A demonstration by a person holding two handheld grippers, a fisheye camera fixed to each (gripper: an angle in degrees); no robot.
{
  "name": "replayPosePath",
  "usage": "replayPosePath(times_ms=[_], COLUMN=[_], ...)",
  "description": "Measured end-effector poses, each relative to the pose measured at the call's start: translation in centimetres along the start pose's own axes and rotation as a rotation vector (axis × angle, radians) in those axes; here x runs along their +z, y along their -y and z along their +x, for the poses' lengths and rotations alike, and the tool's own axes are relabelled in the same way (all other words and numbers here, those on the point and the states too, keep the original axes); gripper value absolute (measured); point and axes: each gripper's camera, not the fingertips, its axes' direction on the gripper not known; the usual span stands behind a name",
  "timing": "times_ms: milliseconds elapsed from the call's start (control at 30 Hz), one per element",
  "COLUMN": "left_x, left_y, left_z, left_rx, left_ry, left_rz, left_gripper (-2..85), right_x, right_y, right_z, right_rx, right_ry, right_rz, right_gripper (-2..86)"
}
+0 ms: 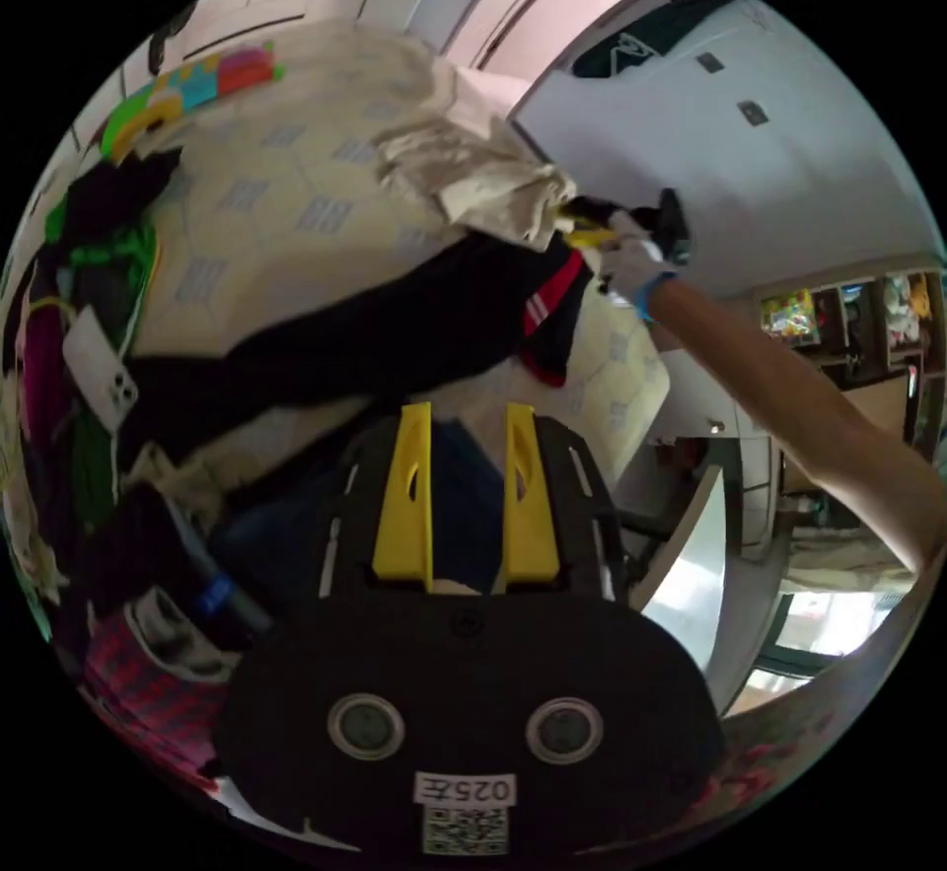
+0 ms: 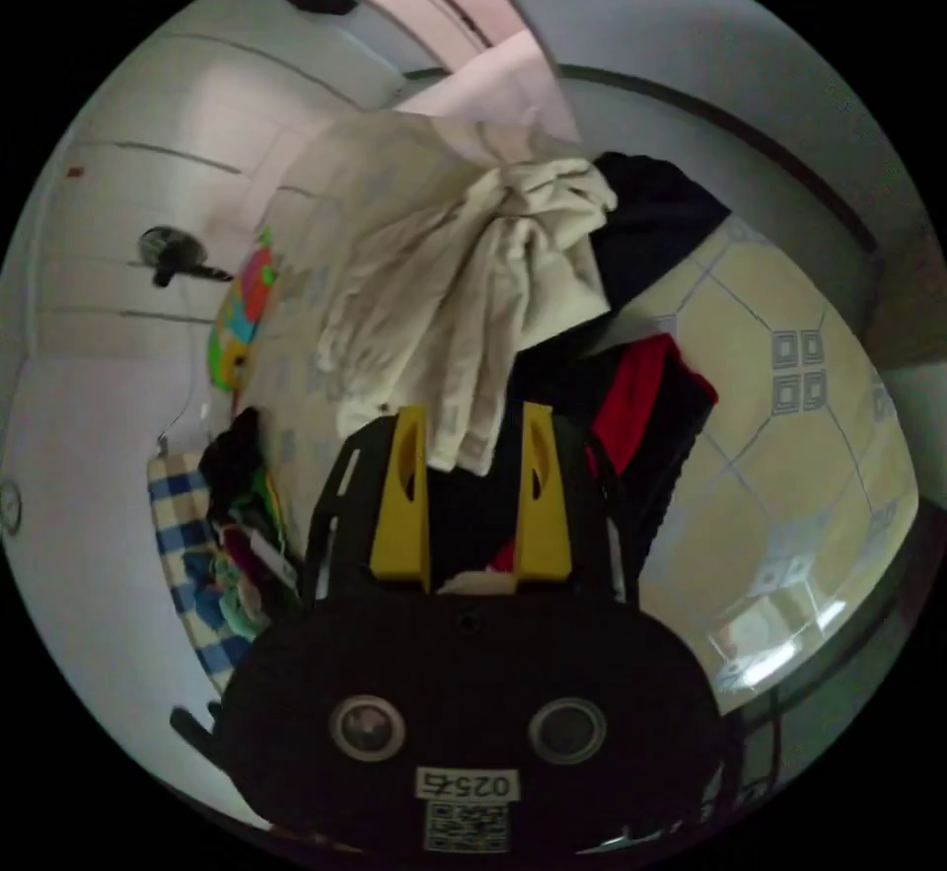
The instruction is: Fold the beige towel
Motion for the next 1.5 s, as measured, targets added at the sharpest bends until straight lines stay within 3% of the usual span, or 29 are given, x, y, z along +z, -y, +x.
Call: replayPosePath(times_ms=[167, 300, 500, 567, 733, 867, 1000, 1067, 1133, 1233, 1500], left_x=[1.3, 2.9, 2.2, 1.7, 3.5, 3.8, -0.1, -3.1, -7.7, -12.6, -23.9], left_y=[-0.9, -2.7, -3.9, -4.5, -8.4, -13.5, -19.7, -21.6, -24.8, -29.2, -40.5], left_z=[1.4, 1.3, 3.8, 5.1, 10.6, 14.2, 14.4, 11.9, 7.0, 2.7, 0.2], left_rx=[0.027, 0.015, 0.119, 0.181, 0.438, 0.495, 0.397, 0.273, 0.109, 0.045, 0.174], left_ry=[-0.046, -0.051, -0.015, 0.005, -0.016, 0.143, 0.118, -0.020, -0.283, -0.503, -0.510], left_rz=[0.025, 0.004, 0.068, 0.082, -0.019, -0.035, 0.118, 0.149, 0.243, 0.382, 0.772], left_gripper=[6.2, 6.3, 8.2, 8.9, 11.4, 6.2, -0.3, -0.7, -0.9, -1.0, 0.3], right_x=[4.8, 2.1, -3.0, -5.3, -9.3, -10.7, -13.3, -14.8, -17.1, -19.4, -23.6], right_y=[2.0, 0.7, -5.4, -8.1, -15.6, -19.7, -22.7, -23.3, -24.1, -25.9, -30.0], right_z=[2.9, 2.9, 3.1, 4.1, 9.6, 10.7, 8.1, 6.5, 3.5, -1.5, -14.6], right_rx=[0.111, -0.067, -0.249, -0.227, 0.013, 0.085, -0.003, -0.068, -0.189, -0.326, -0.437], right_ry=[0.034, 0.113, 0.444, 0.485, 0.876, 1.024, 1.090, 1.115, 1.150, 1.215, 1.541], right_rz=[-0.092, -0.010, -0.195, -0.202, -0.257, -0.319, -0.380, -0.398, -0.423, -0.453, -0.455], right_gripper=[8.8, 4.1, 3.3, 3.1, 3.1, 3.3, 3.5, 3.5, 3.5, 3.4, 3.2])
